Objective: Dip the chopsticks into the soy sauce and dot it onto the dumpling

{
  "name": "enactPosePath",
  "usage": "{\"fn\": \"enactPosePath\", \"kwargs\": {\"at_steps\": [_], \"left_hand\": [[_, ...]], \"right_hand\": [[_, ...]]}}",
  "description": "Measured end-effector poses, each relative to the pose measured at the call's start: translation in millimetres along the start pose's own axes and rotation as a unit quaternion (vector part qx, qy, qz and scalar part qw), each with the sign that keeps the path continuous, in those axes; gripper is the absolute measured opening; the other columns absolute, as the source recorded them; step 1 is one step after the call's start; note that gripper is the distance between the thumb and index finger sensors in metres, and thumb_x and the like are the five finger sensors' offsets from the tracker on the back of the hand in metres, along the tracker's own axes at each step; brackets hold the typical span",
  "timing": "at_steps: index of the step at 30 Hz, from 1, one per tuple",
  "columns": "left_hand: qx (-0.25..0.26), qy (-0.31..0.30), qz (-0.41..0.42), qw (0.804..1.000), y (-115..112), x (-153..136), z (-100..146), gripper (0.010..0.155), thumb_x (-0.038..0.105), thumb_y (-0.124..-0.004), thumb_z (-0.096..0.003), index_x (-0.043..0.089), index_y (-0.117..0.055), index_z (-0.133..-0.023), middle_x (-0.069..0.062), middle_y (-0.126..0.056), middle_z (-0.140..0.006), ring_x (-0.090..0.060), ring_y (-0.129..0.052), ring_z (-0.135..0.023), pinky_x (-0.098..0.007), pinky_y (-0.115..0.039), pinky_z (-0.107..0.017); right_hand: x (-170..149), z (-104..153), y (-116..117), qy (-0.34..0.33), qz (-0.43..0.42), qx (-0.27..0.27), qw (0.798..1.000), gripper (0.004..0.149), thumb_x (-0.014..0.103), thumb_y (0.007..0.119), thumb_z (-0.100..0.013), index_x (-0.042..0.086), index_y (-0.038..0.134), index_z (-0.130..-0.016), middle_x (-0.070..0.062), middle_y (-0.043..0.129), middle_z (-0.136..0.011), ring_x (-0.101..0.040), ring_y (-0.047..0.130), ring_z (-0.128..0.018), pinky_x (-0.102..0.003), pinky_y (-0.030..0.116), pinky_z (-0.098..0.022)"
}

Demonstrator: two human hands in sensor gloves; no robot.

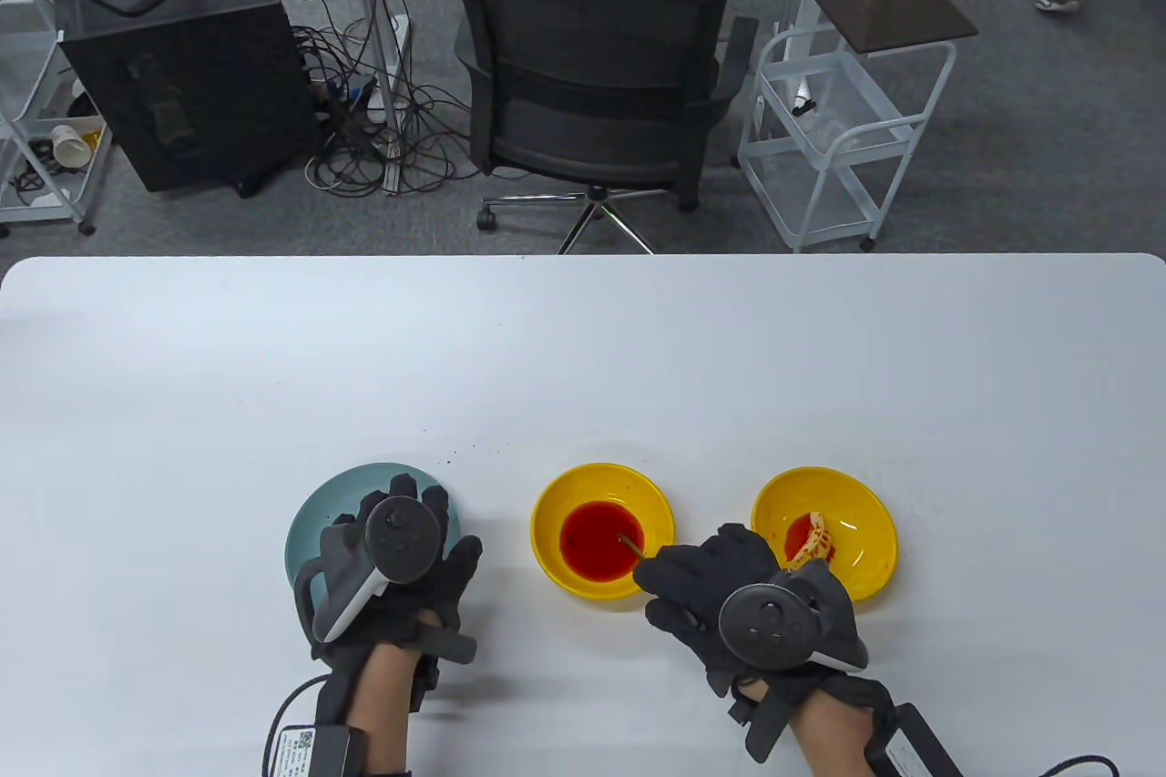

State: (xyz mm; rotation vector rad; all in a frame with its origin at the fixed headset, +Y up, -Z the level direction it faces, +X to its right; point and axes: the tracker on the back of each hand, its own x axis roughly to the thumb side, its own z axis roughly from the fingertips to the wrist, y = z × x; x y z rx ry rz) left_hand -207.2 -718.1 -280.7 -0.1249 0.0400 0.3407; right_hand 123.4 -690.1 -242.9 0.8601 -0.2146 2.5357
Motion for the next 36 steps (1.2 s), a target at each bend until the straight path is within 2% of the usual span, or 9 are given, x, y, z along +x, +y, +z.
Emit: {"fn": "enactPosePath", "kwargs": {"at_steps": [10, 30, 36], "left_hand": [[-0.002, 0.002, 0.002, 1.0, 0.5, -0.5, 0.2, 0.077, 0.063, -0.071, -0.0481, 0.022, -0.055, -0.111, -0.008, -0.037, -0.12, -0.047, -0.045, -0.109, -0.072, -0.034, -0.072], [0.0, 0.002, 0.001, 1.0, 1.7, -0.2, 1.0, 0.077, 0.063, -0.071, -0.048, 0.022, -0.056, -0.111, -0.008, -0.037, -0.12, -0.047, -0.045, -0.109, -0.072, -0.034, -0.072], [0.0, 0.003, -0.001, 1.0, 2.1, -0.5, 1.1, 0.077, 0.063, -0.071, -0.048, 0.022, -0.056, -0.111, -0.008, -0.037, -0.12, -0.047, -0.045, -0.109, -0.072, -0.034, -0.072]], "right_hand": [[-0.4, 0.4, 0.1, 0.013, -0.014, 0.017, 1.0, 0.047, 0.043, 0.081, -0.041, 0.022, 0.087, -0.082, -0.012, 0.092, -0.086, -0.038, 0.095, -0.064, -0.073, 0.06, -0.064], [0.8, 0.3, -1.5, 0.009, -0.009, 0.019, 1.0, 0.047, 0.043, 0.081, -0.041, 0.021, 0.088, -0.082, -0.011, 0.094, -0.084, -0.038, 0.097, -0.062, -0.073, 0.061, -0.064], [-2.3, 5.4, -17.9, 0.002, -0.033, -0.018, 0.999, 0.047, 0.043, 0.081, -0.041, 0.02, 0.088, -0.081, -0.012, 0.096, -0.082, -0.038, 0.097, -0.061, -0.073, 0.061, -0.064]]}}
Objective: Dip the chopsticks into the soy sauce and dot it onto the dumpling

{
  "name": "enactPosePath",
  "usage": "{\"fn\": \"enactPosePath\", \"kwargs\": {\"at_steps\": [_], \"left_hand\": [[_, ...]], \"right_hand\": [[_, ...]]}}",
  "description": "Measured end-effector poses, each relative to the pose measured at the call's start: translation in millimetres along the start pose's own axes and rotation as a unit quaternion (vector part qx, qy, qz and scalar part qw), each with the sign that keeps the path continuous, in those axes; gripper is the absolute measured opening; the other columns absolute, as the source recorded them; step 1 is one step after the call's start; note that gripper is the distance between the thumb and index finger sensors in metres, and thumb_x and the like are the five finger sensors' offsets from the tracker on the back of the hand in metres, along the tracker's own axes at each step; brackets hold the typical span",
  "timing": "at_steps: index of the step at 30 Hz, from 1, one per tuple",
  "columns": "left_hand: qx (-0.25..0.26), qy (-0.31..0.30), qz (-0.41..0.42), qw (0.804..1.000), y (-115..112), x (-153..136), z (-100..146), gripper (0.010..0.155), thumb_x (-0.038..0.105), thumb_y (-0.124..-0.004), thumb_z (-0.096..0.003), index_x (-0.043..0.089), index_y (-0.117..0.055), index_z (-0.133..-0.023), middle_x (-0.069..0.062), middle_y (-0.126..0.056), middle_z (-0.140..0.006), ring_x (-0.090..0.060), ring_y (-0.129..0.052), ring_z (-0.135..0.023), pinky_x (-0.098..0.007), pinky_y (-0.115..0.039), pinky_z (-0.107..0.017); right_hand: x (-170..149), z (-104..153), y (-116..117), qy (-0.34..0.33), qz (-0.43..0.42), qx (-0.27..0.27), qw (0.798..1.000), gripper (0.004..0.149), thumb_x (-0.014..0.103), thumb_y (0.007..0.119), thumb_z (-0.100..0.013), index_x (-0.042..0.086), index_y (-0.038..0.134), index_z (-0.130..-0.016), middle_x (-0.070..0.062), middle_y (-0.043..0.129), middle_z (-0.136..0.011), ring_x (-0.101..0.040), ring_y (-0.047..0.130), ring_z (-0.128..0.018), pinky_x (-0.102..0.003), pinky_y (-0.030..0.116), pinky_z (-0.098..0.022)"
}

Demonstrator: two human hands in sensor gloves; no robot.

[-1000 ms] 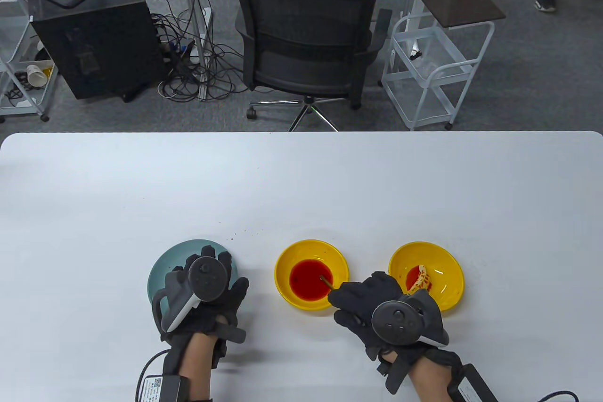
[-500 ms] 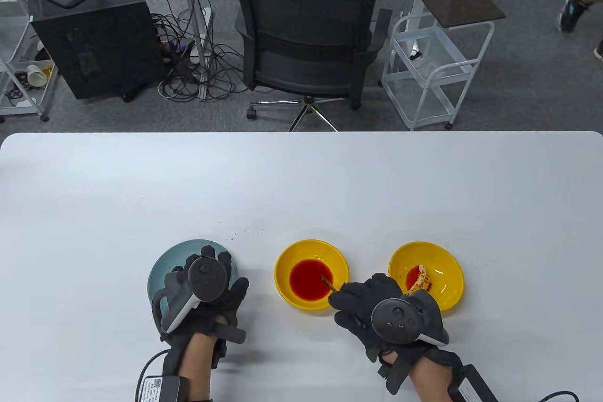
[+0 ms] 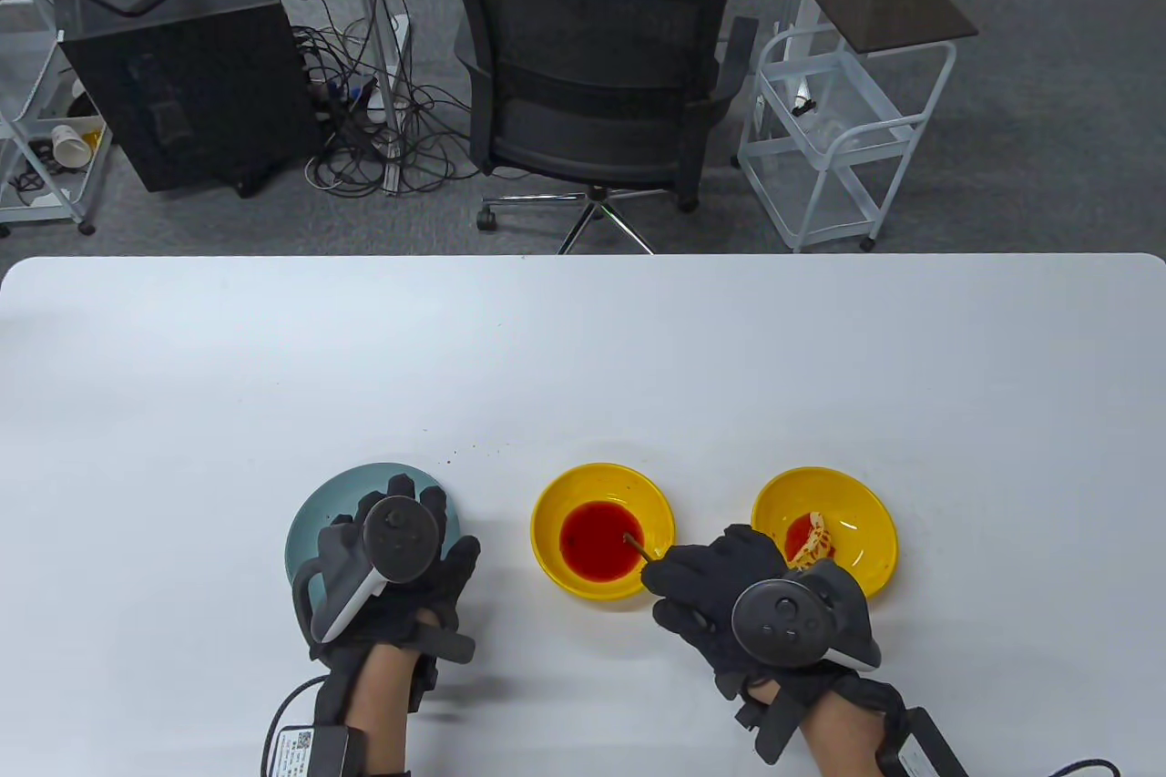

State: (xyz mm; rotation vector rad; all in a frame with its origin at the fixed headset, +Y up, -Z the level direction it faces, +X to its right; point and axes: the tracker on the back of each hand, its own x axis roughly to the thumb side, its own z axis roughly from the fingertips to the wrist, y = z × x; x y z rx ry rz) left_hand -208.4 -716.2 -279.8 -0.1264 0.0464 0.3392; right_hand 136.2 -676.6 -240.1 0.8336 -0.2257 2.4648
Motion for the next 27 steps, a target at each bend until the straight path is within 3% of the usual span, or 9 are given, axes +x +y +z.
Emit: {"fn": "enactPosePath", "kwargs": {"at_steps": [8, 17, 27], "left_hand": [[-0.002, 0.001, -0.001, 1.0, -0.4, -0.2, -0.4, 0.077, 0.063, -0.071, -0.048, 0.022, -0.056, -0.111, -0.008, -0.038, -0.12, -0.047, -0.045, -0.109, -0.072, -0.034, -0.072], [-0.004, 0.0, -0.002, 1.0, -1.2, 0.8, -0.6, 0.077, 0.063, -0.071, -0.048, 0.022, -0.056, -0.111, -0.008, -0.037, -0.12, -0.047, -0.045, -0.109, -0.072, -0.034, -0.072], [-0.007, 0.002, -0.004, 1.0, -1.2, 0.5, -1.3, 0.077, 0.063, -0.071, -0.0481, 0.022, -0.056, -0.111, -0.008, -0.037, -0.12, -0.047, -0.046, -0.109, -0.072, -0.034, -0.072]], "right_hand": [[-14.2, 14.2, -40.1, 0.013, -0.071, -0.089, 0.993, 0.048, 0.043, 0.08, -0.042, 0.016, 0.088, -0.081, -0.014, 0.096, -0.08, -0.039, 0.096, -0.059, -0.074, 0.06, -0.064], [-36.2, 31.4, -75.0, 0.065, -0.111, -0.152, 0.98, 0.049, 0.042, 0.078, -0.042, 0.011, 0.087, -0.079, -0.017, 0.095, -0.077, -0.042, 0.094, -0.056, -0.075, 0.057, -0.065], [-68.4, 54.5, -106.1, 0.143, -0.068, -0.212, 0.964, 0.046, 0.04, 0.079, -0.042, 0.009, 0.091, -0.073, -0.019, 0.098, -0.07, -0.042, 0.094, -0.049, -0.075, 0.058, -0.064]]}}
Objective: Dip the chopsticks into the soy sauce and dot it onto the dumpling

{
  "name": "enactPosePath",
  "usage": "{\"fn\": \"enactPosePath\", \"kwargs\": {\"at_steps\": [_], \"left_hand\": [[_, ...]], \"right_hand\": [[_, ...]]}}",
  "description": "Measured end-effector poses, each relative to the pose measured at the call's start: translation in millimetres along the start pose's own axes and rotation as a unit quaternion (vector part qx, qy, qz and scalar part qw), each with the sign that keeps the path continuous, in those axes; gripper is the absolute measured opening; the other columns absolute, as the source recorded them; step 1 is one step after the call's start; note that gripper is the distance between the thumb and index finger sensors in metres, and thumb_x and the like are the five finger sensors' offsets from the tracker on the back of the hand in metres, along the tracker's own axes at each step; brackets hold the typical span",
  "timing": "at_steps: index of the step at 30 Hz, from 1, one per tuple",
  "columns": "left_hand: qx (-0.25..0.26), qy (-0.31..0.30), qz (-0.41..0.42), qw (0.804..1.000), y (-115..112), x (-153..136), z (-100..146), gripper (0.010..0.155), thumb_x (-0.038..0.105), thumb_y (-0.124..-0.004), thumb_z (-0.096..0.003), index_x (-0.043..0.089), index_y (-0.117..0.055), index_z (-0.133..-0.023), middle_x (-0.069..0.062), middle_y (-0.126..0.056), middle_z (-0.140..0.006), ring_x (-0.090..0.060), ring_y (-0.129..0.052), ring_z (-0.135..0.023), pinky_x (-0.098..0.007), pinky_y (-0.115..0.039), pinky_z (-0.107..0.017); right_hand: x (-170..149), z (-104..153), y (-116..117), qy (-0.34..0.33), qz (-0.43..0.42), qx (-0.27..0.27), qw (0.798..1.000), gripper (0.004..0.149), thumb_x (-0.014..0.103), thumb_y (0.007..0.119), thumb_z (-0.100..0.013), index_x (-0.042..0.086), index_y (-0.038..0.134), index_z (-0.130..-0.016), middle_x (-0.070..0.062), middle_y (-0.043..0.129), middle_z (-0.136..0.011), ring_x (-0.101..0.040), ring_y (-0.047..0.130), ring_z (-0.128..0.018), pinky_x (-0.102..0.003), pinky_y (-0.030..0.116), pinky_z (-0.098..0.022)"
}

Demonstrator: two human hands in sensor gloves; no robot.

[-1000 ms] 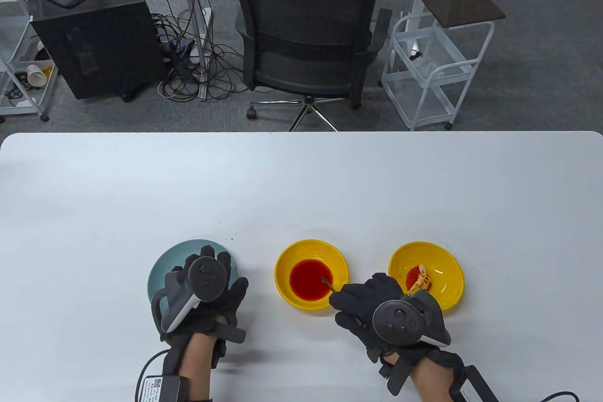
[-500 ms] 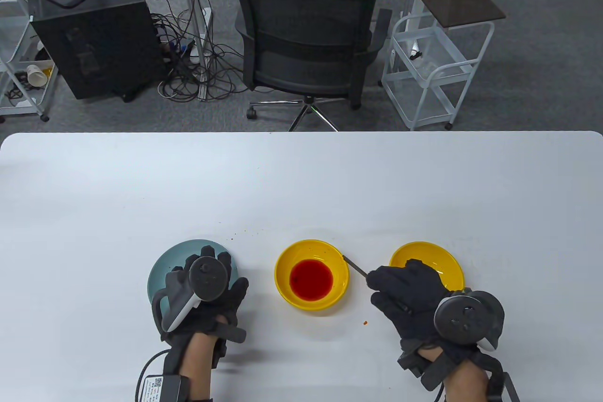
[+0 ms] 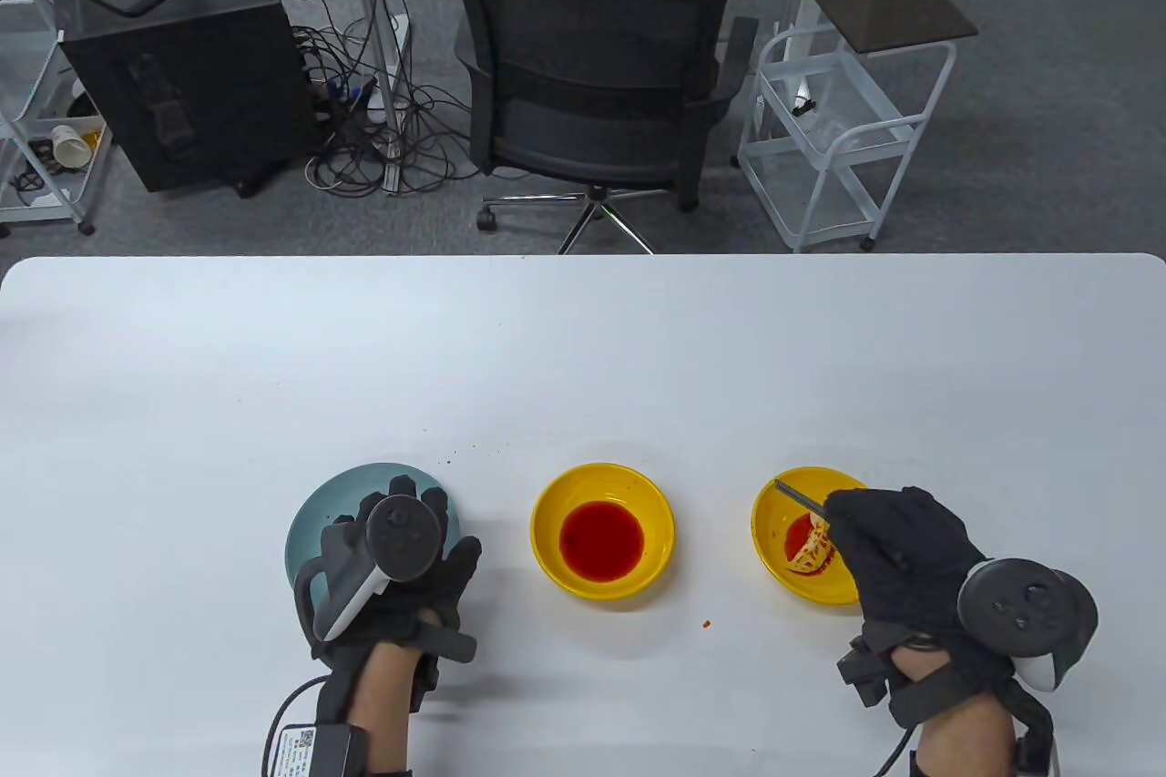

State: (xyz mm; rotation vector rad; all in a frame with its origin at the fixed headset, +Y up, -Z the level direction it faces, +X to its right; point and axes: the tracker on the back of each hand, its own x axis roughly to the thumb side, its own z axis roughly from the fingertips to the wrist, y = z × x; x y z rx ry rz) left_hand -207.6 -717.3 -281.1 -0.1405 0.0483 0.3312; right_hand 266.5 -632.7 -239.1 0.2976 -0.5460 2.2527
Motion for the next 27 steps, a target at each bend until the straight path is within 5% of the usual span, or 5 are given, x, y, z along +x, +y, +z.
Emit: {"fn": "enactPosePath", "kwargs": {"at_steps": [10, 27], "left_hand": [[-0.002, 0.0, -0.001, 1.0, -1.1, 0.9, 0.0, 0.077, 0.063, -0.071, -0.0479, 0.022, -0.056, -0.111, -0.008, -0.037, -0.12, -0.047, -0.045, -0.109, -0.072, -0.034, -0.072], [-0.002, 0.001, 0.0, 1.0, -1.1, -0.1, -0.1, 0.077, 0.063, -0.071, -0.0481, 0.022, -0.056, -0.111, -0.008, -0.037, -0.12, -0.047, -0.045, -0.109, -0.072, -0.034, -0.072]], "right_hand": [[-23.8, -0.7, -4.2, 0.087, 0.035, 0.05, 0.994, 0.045, 0.04, 0.078, -0.042, 0.01, 0.091, -0.073, -0.018, 0.097, -0.07, -0.042, 0.092, -0.049, -0.076, 0.056, -0.065], [-16.1, -0.9, -0.5, 0.064, 0.022, 0.083, 0.994, 0.045, 0.041, 0.078, -0.042, 0.011, 0.091, -0.073, -0.017, 0.098, -0.069, -0.04, 0.093, -0.047, -0.075, 0.058, -0.064]]}}
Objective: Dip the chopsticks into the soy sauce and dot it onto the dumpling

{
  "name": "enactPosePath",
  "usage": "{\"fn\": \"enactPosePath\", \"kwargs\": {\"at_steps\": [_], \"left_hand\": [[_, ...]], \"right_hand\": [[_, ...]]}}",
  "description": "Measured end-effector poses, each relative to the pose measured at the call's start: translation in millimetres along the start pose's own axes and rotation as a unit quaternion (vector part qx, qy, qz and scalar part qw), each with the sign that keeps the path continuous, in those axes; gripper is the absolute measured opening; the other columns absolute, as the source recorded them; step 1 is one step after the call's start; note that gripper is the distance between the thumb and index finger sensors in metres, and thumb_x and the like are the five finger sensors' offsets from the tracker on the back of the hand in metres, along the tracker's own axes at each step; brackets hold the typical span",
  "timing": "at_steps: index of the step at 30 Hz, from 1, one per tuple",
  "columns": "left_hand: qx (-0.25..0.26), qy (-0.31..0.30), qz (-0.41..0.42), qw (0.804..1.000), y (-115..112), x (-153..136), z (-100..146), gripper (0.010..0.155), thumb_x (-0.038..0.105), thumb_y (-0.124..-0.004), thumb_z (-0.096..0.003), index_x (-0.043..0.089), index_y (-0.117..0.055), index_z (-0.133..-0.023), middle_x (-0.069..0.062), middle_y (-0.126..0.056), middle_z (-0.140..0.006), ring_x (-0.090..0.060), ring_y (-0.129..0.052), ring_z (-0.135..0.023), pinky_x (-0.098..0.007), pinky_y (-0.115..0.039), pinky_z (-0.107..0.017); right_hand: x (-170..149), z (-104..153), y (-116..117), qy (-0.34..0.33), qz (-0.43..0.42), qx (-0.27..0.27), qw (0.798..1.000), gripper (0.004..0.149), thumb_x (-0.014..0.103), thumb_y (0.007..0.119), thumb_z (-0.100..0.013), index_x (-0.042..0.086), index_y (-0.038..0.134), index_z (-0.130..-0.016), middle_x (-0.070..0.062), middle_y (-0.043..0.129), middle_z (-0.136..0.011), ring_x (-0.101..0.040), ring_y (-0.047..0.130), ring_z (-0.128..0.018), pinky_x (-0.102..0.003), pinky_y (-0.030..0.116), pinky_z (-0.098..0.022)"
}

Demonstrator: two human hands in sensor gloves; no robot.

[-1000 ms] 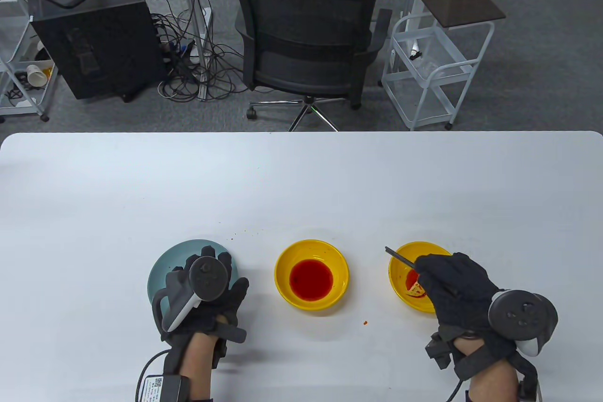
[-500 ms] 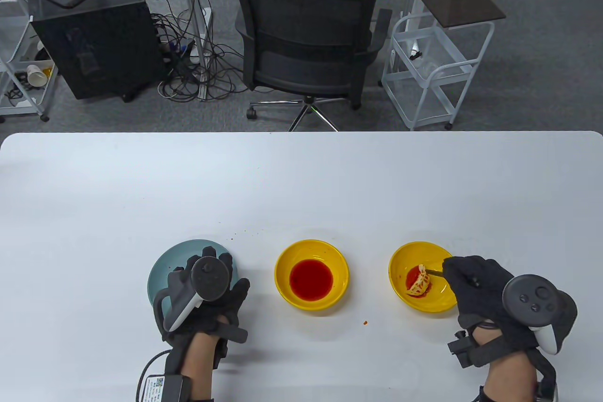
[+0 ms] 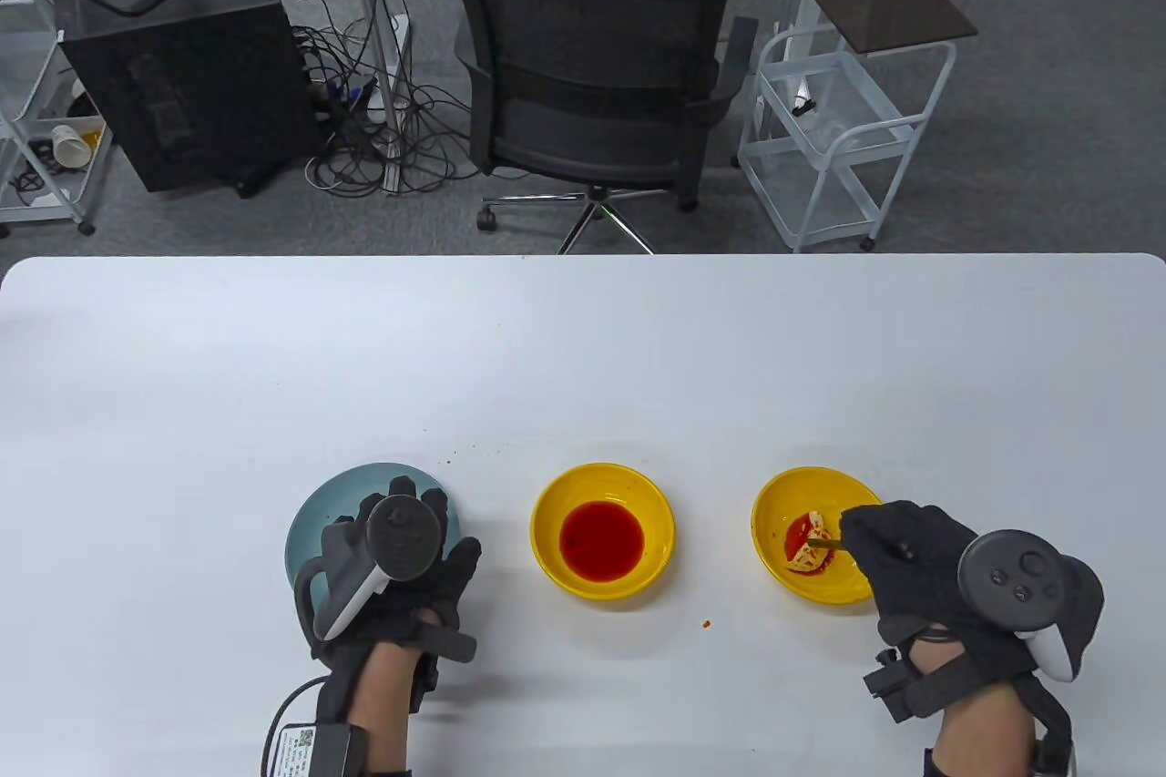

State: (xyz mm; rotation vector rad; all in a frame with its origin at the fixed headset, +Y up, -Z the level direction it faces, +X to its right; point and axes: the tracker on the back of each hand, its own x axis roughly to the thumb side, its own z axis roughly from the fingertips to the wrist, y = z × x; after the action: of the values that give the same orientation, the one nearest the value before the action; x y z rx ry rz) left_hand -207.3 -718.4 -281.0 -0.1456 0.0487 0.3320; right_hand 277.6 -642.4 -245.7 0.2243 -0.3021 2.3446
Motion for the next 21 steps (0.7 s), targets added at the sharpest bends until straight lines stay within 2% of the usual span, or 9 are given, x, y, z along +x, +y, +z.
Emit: {"fn": "enactPosePath", "kwargs": {"at_steps": [5, 9, 14, 21], "left_hand": [[0.0, 0.0, 0.0, 1.0, -0.4, 0.2, -0.3, 0.077, 0.063, -0.071, -0.0481, 0.022, -0.056, -0.111, -0.008, -0.037, -0.12, -0.047, -0.045, -0.109, -0.072, -0.034, -0.072], [-0.001, 0.0, -0.002, 1.0, -0.9, 0.9, -0.5, 0.077, 0.063, -0.071, -0.048, 0.022, -0.056, -0.111, -0.008, -0.037, -0.12, -0.047, -0.045, -0.109, -0.072, -0.034, -0.072], [0.0, 0.0, -0.003, 1.0, -1.1, 1.1, -0.5, 0.077, 0.063, -0.071, -0.0479, 0.022, -0.056, -0.111, -0.008, -0.037, -0.12, -0.047, -0.045, -0.109, -0.072, -0.034, -0.072], [0.0, 0.001, -0.002, 1.0, -1.0, 0.4, -0.2, 0.077, 0.063, -0.071, -0.0481, 0.022, -0.056, -0.111, -0.008, -0.037, -0.12, -0.047, -0.045, -0.109, -0.072, -0.034, -0.072]], "right_hand": [[-2.5, 2.0, -5.9, 0.017, 0.016, -0.046, 0.999, 0.046, 0.041, 0.078, -0.043, 0.011, 0.089, -0.076, -0.017, 0.096, -0.072, -0.04, 0.092, -0.05, -0.075, 0.057, -0.065], [-7.2, -0.3, -1.2, 0.044, 0.037, -0.03, 0.998, 0.047, 0.042, 0.078, -0.043, 0.013, 0.089, -0.078, -0.017, 0.095, -0.074, -0.04, 0.092, -0.052, -0.075, 0.057, -0.065], [-6.2, -2.3, 4.4, 0.044, 0.046, -0.012, 0.998, 0.047, 0.042, 0.078, -0.043, 0.013, 0.089, -0.078, -0.017, 0.095, -0.074, -0.04, 0.093, -0.052, -0.075, 0.057, -0.064], [-1.9, 1.5, -3.3, 0.039, 0.033, -0.023, 0.998, 0.047, 0.043, 0.078, -0.043, 0.012, 0.09, -0.076, -0.017, 0.097, -0.07, -0.039, 0.094, -0.048, -0.074, 0.059, -0.064]]}}
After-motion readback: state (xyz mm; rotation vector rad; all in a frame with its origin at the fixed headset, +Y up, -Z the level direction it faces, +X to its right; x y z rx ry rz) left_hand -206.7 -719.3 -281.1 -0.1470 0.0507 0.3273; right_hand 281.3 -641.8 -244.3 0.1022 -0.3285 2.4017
